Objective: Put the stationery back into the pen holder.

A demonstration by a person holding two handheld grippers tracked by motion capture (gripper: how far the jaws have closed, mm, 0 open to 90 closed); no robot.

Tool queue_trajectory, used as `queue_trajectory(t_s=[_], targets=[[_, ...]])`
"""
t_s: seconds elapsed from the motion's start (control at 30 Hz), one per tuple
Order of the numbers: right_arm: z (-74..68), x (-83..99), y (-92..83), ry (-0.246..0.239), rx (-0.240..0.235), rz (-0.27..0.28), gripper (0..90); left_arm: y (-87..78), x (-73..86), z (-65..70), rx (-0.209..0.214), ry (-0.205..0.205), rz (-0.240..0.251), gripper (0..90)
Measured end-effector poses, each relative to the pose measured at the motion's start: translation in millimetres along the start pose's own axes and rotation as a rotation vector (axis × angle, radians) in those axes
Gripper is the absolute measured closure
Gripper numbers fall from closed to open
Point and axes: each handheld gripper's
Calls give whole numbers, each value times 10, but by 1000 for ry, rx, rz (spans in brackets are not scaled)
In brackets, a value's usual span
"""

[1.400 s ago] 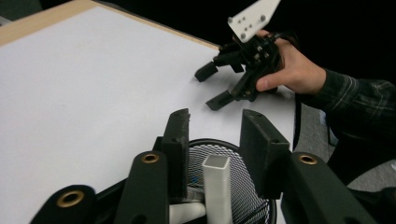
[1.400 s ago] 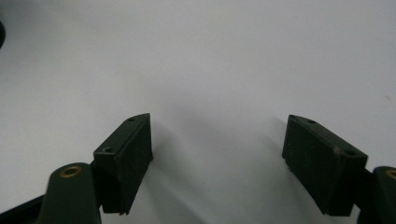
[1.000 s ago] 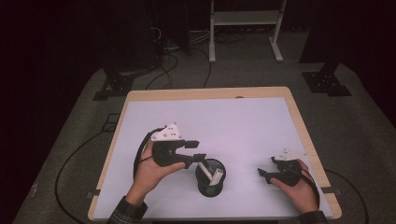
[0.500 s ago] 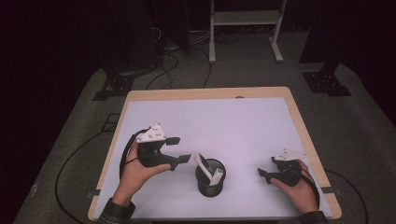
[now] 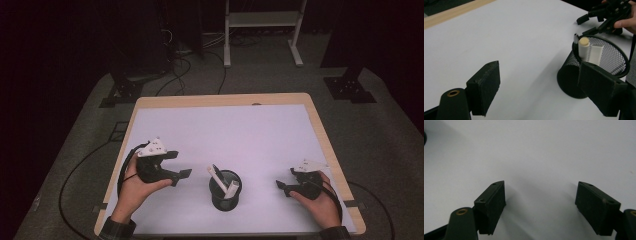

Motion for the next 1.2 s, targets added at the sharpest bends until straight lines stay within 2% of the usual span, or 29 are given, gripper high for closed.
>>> queue_trajectory(t_s=[0.27, 0.53, 1.2], targets=[[0, 0, 0, 0, 0, 0, 231, -8, 195, -73, -33, -36, -29, 175], [0, 0, 0, -1, 0, 0, 231, -2, 382, -144, -86, -58, -58, 174], [-1, 0, 0, 1, 0, 0, 231, 45, 802, -302, -159, -121, -158, 171]])
Point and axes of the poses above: each handheld gripper's, and its own axes: y roughly forward along the jaws, x roughly out of its underside, z roughly to its right, and after that the axes turned 9 degrees about -z, right-handed
